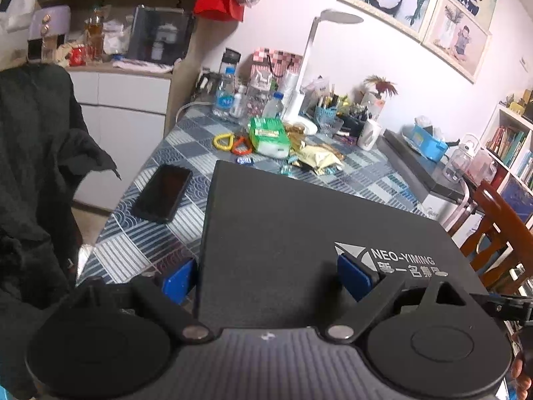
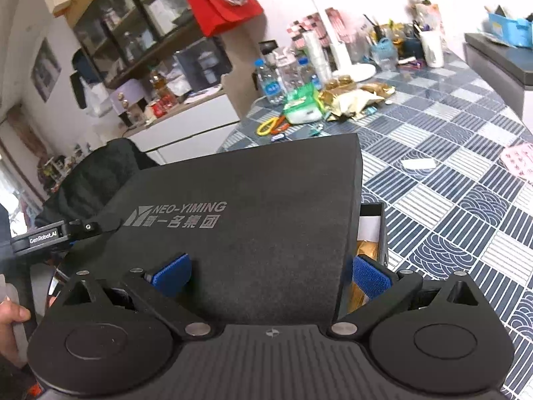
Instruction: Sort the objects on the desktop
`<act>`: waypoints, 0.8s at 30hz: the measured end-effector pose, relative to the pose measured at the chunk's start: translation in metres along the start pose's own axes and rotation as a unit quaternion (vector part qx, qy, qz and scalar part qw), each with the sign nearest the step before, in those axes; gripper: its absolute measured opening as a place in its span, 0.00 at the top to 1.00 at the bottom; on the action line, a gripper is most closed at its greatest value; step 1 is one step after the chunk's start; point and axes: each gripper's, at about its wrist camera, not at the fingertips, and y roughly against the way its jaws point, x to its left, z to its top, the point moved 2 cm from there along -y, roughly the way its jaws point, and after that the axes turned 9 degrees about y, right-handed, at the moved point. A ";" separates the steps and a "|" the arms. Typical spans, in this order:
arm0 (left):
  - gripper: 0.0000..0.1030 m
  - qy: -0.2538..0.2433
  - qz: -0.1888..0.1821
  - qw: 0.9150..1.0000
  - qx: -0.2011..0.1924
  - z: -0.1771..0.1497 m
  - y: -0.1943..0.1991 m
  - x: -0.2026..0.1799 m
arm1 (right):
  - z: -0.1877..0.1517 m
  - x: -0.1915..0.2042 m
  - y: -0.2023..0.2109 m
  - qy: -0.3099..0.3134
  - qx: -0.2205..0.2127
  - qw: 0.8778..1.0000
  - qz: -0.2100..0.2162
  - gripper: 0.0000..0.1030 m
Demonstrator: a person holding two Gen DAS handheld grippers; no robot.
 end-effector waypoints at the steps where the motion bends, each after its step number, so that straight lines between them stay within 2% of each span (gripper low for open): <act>1: 0.00 0.002 -0.001 1.000 0.006 -0.001 -0.004 0.002 | -0.001 0.000 -0.003 -0.001 0.003 1.000 -0.003 0.00; 12: 0.00 0.013 -0.016 0.999 0.049 -0.010 -0.037 0.018 | -0.017 0.000 -0.017 -0.009 0.024 0.999 -0.038 0.00; 24: 0.00 -0.002 -0.020 0.998 0.065 -0.022 -0.034 0.016 | -0.032 0.002 -0.014 -0.014 0.031 0.998 -0.056 0.00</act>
